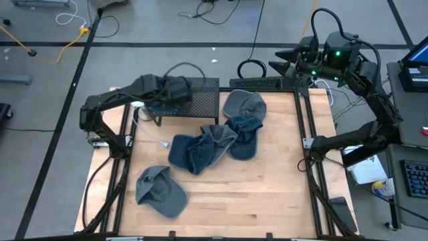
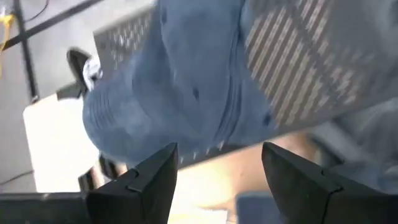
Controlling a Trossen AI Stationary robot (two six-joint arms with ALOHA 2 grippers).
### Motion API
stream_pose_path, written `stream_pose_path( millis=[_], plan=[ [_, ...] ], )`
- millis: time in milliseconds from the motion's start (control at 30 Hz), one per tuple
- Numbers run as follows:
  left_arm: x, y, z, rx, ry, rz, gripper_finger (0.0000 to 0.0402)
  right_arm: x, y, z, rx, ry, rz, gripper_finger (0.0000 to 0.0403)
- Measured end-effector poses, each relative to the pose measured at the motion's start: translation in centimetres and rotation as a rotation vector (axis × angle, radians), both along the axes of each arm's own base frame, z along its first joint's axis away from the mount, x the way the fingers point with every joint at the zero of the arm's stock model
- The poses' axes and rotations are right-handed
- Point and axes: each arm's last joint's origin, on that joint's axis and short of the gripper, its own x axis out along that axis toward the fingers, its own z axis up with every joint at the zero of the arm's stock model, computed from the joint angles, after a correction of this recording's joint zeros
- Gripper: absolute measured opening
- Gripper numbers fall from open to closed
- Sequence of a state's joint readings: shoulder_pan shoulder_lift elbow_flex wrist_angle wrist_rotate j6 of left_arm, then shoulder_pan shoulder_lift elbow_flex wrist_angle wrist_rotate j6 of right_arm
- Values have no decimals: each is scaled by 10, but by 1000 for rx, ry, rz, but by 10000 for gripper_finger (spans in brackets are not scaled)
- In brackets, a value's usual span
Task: Pick & Place hat
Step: Put the top right blue cap on the shelf
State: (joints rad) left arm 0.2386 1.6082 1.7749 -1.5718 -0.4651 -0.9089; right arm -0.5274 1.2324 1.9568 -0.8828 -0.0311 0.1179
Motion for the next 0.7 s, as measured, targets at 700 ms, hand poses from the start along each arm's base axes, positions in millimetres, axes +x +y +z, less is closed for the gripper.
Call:
stream_pose_path(
  millis=[700],
  plan=[
    [-26,7,-90,-43,140,81,239,-1,0,-3,14,31,0,224]
  ],
)
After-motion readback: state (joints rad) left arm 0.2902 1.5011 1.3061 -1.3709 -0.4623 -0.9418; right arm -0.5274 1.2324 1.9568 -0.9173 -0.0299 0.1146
